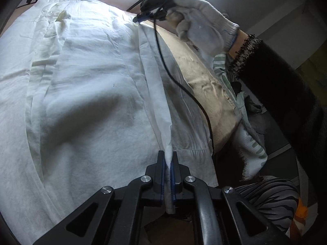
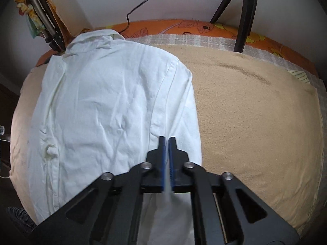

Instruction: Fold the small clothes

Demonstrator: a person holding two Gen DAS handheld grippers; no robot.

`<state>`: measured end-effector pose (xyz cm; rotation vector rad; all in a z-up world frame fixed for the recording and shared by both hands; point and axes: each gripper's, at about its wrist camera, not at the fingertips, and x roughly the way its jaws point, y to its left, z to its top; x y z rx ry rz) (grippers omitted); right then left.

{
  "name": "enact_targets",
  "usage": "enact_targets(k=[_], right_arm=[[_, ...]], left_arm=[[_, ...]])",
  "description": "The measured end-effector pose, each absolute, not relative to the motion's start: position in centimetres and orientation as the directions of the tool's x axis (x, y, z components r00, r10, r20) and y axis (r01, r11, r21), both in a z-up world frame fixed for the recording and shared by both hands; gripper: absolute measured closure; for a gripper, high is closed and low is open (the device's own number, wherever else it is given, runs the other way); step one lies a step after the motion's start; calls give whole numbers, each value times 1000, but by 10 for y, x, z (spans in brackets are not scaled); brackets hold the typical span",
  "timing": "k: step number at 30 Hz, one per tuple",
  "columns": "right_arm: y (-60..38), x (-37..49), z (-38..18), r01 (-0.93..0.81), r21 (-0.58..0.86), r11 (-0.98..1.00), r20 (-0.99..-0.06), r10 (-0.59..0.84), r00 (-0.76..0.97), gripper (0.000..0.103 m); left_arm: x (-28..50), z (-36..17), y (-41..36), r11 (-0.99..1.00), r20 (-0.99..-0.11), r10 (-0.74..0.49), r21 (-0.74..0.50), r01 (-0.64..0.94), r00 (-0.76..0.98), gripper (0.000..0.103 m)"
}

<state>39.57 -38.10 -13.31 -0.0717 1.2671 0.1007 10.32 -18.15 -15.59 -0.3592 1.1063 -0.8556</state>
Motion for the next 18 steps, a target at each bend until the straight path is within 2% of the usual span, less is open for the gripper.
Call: enact_targets(k=[4,9,11,18], right_arm=[[-369,392,-109,-150,-24,988,-934,31,356,101],[-338,396,-87,-217,-82,973,-909,16,416,101],[-325,406,-91,-234,-116,965,-906,-6,422,101],[-290,421,-143,-298,-99,950,-930,18,367,101]], left_arm=[[102,-148,-175,595,-580,-796,-698,398,173,103],[104,-136,-167,580,-539,-812,-707,405,222,103],[109,-141,-163,591,-540,-806,-709,385,241,103],[122,-167,-155,613,-568,-790,-724,314,232,103]])
